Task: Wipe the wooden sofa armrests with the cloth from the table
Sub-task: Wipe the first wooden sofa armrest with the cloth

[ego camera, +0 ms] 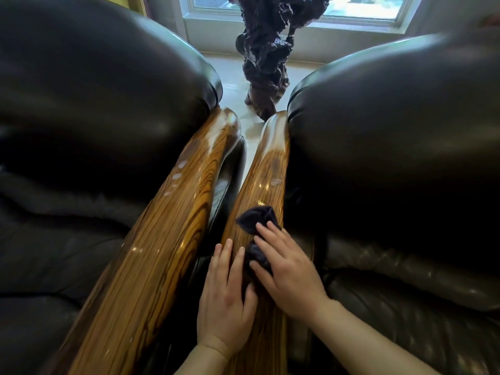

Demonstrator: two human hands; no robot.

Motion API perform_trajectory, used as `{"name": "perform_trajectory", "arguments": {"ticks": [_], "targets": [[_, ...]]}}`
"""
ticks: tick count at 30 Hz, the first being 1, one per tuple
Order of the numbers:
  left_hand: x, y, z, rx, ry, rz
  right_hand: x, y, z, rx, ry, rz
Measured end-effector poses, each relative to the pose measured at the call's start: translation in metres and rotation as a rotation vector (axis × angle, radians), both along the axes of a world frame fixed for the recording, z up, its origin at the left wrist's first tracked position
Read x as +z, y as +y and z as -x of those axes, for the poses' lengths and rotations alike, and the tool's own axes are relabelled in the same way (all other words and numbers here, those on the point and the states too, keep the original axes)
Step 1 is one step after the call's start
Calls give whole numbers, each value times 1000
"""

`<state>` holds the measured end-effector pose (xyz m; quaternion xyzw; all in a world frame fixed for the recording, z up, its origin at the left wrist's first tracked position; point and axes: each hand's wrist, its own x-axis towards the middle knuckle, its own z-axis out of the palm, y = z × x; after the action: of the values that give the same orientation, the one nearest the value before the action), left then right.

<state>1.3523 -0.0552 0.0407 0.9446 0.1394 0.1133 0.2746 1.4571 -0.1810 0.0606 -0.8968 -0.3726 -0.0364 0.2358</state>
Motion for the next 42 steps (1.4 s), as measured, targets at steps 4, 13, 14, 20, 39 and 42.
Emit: {"name": "perform_trajectory", "arguments": {"ticks": [4,13,14,20,39,42], "targets": [[0,0,-1,4,-6,16,18,20,-22,-65,88,-27],[-6,2,-1,5,-13,44,18,7,-37,-26,60,-96],[-6,2,-2,7,-11,42,22,20,-45,-132,110,-104],[1,1,0,0,-17,69,20,19,-9,-12,77,-85],[23,1,-43,148,-124,222,17,4,-41,284,61,9],[23,1,-45,158,-122,205,28,43,-63,92,103,-55]]}}
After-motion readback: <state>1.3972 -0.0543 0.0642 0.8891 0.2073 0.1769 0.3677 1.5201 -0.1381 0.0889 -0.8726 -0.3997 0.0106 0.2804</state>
